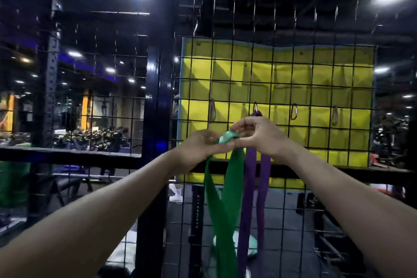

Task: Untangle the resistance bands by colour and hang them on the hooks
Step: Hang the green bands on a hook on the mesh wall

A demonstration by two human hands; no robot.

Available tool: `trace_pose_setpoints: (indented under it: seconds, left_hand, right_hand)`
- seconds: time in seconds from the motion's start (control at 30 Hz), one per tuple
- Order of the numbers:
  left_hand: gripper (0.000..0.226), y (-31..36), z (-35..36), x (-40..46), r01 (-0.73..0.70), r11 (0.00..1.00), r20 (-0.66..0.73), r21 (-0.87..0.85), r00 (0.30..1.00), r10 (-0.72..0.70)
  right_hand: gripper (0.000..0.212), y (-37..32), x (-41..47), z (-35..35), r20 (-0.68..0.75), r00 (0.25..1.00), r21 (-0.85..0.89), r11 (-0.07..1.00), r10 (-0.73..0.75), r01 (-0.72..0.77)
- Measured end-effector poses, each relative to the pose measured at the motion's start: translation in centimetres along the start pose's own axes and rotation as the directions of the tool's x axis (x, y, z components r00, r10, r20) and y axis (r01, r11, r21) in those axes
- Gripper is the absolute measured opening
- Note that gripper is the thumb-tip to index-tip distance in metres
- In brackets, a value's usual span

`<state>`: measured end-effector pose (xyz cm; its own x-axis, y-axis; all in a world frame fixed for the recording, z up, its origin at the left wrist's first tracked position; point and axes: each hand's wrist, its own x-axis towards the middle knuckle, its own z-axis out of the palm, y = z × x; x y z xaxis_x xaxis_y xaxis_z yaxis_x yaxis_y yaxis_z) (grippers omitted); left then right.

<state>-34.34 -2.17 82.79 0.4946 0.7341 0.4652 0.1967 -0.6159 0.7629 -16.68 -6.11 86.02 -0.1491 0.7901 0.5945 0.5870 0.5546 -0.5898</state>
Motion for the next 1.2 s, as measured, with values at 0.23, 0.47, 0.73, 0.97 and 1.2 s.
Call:
trace_pose_setpoints:
  seconds: [0.23, 0.47, 0.73, 0.97, 1.2]
  left_hand:
    - [0.025, -1.4, -0.8, 3.5, -0.032, 0.993, -0.108, 0.114, 0.993, 0.044]
    - [0.023, -1.7, -3.8, 7.0, 0.016, 0.968, -0.220, 0.251, 0.975, 0.041]
    - [0.033, -3.6, -6.1, 8.8, 0.077, 0.958, -0.303, 0.277, 0.953, 0.011]
    - [0.021, -4.5, -7.4, 11.1, 0.005, 0.982, -0.286, 0.188, 0.957, 0.050]
    - [0.013, -4.1, -8.0, 13.2, -0.081, 0.994, -0.289, 0.080, 0.952, 0.100]
  right_hand:
    - [0.040, 3.2, 4.3, 0.1, 0.120, 0.993, -0.040, 0.999, 0.000, 0.005]
    - [0.023, 5.6, 11.2, -1.1, 0.118, 0.993, 0.196, 0.980, -0.001, -0.022]
    - [0.023, 7.4, 19.4, 2.2, -0.027, 0.991, 0.112, 0.985, 0.131, -0.127]
    - [0.026, 6.1, 20.2, 3.4, 0.019, 0.960, 0.373, 0.889, 0.280, -0.267]
    - [0.014, 5.1, 19.3, 2.4, 0.099, 0.948, 0.396, 0.862, 0.303, -0.317]
